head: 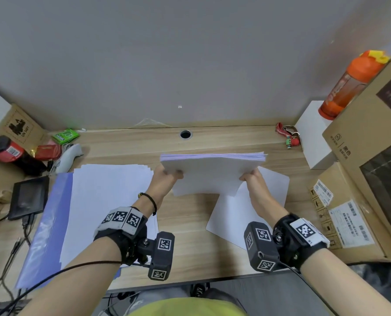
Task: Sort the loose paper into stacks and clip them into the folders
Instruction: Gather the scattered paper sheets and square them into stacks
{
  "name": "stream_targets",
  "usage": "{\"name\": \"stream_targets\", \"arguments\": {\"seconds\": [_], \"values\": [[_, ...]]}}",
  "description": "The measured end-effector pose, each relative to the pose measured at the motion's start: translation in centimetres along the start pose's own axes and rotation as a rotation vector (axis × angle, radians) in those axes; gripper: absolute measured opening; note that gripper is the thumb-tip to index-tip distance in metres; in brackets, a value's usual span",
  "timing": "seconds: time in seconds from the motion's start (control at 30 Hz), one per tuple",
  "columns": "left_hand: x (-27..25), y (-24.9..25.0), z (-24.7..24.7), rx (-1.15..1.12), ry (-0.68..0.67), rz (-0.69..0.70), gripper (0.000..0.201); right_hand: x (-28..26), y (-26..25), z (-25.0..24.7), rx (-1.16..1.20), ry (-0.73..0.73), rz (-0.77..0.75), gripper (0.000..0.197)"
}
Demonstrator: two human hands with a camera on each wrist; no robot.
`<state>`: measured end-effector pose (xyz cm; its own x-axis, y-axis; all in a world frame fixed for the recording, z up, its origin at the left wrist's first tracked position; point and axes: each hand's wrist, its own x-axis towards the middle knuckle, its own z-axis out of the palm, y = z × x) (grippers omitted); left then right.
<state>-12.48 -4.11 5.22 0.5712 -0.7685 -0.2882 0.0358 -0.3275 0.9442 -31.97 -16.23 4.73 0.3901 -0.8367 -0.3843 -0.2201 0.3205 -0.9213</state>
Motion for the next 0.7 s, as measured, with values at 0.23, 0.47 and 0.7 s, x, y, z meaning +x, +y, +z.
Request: {"name": "stream_targets", "arguments": {"seconds": [0.23, 0.47, 0.7], "values": [[0.1, 2.2, -0.1, -0.149, 0.027, 0.05, 0.026, 0.0, -1.8, -0.1, 0.103, 0.041, -0.068, 0.041], [-0.3, -1.1, 0.3, -0.061, 0.008, -0.057, 0.035, -0.1, 1.6, 0.1, 0.011, -0.013, 0.013, 0.051], [0.4, -3.2, 0.1, 0.013, -0.058, -0.146, 0.033, -0.3, 2.5, 0.2, -0.08, -0.04, 0.09, 0.049]]}}
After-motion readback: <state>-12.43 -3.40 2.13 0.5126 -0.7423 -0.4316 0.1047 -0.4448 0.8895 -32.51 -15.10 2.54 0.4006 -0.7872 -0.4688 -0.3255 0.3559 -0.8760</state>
